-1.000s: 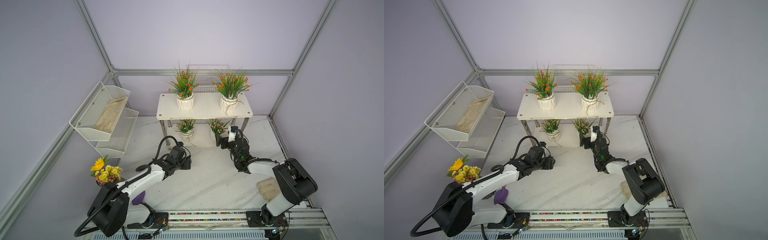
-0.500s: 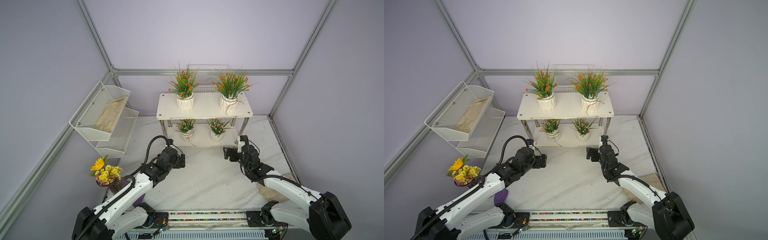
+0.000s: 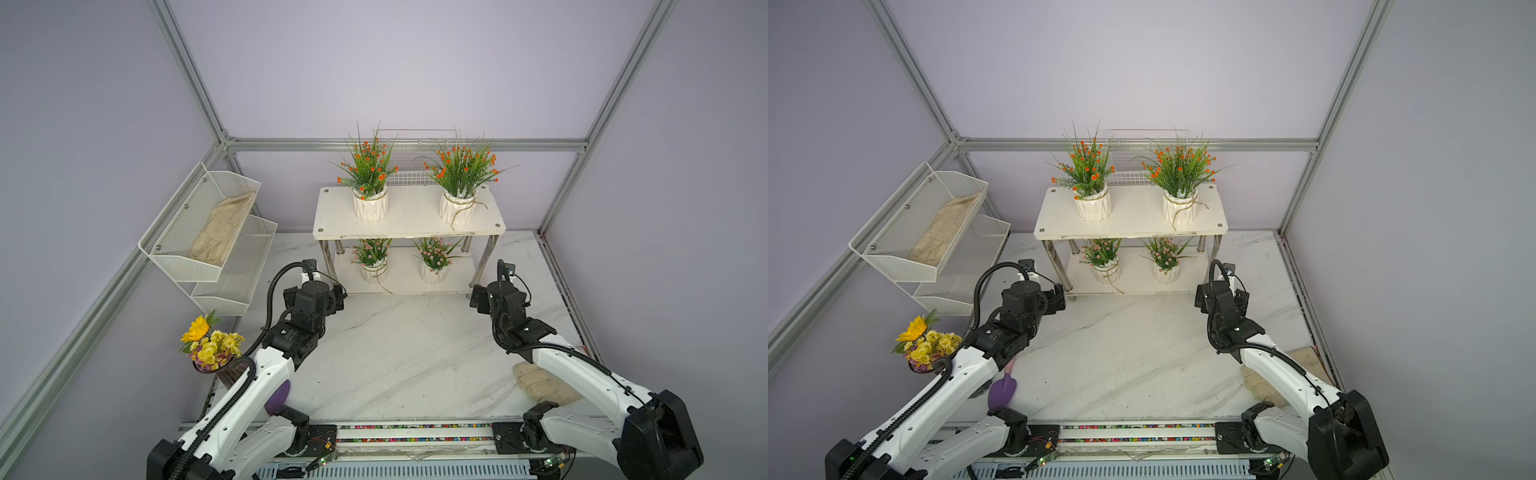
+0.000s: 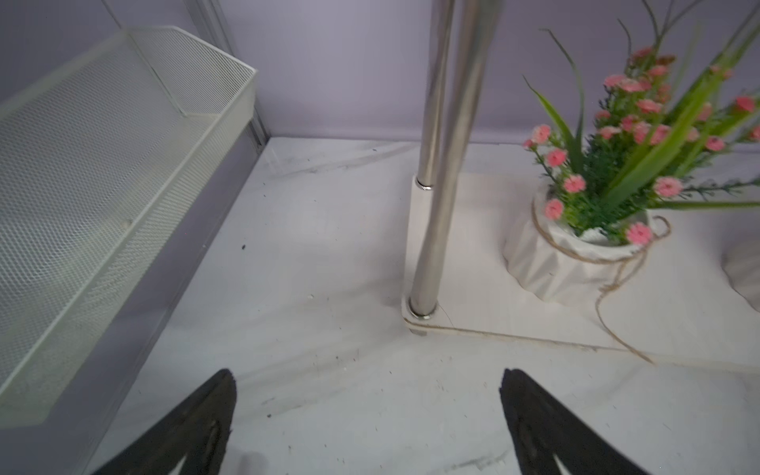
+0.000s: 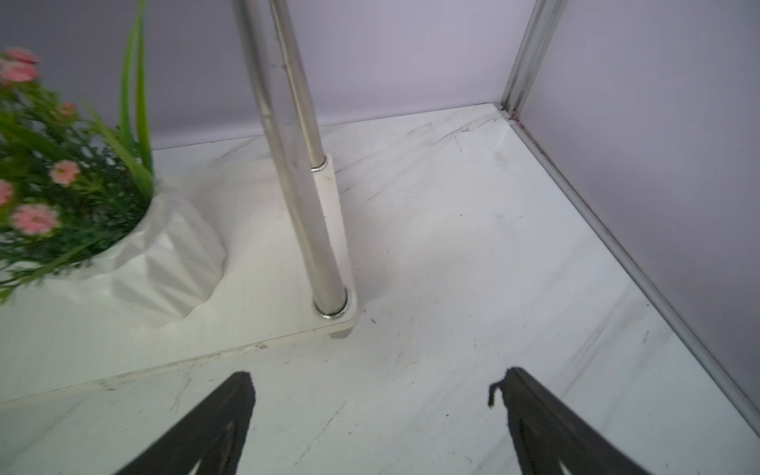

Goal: Place the baby's breath potted plants on the rack by color
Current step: Reset both arms

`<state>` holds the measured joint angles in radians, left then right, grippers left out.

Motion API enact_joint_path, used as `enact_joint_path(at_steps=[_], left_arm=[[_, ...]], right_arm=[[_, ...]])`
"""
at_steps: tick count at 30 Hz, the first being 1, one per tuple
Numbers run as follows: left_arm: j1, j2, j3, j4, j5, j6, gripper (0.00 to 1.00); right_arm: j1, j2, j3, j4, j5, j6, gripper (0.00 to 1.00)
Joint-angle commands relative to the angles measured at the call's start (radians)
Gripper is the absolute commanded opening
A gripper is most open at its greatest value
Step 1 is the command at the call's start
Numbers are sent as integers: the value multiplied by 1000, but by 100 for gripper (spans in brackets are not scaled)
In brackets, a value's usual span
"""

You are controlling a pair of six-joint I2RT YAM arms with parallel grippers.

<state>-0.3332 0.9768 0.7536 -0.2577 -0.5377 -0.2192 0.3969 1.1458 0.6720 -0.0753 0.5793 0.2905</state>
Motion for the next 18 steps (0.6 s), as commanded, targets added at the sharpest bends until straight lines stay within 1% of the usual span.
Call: enact_joint_path(at_steps=[1,4,6,7,11,12,14,15,16,18], left_arm=[[126,7,-150,329,60,141,100],[294,55,-303,610,232,100,100],[361,122,-373,772,284,78,100],[378,171,-395,842,291,80,100],[387,347,-429,1050,282,107,100],[388,367,-439,1109,309,121,100],[393,392,-438,1149,331,115,100],[394,411,-428,1140,343,117,100],[393,445,-425,1146,354,116,100],[393,537,-439,1253,381,134,100]], right_arm=[[-75,-7,-69,190,38,-98,97],[-133,-23,-180,402,-1,-177,97],[-164,-22,-237,509,-14,-208,97],[-187,-14,-249,535,-28,-206,97],[-265,74,-247,626,-123,-213,97],[-276,107,-247,664,-144,-222,97],[-291,182,-247,753,-177,-233,97],[-298,218,-247,807,-199,-237,97],[-304,282,-241,853,-221,-239,97],[-309,367,-221,929,-257,-257,97]])
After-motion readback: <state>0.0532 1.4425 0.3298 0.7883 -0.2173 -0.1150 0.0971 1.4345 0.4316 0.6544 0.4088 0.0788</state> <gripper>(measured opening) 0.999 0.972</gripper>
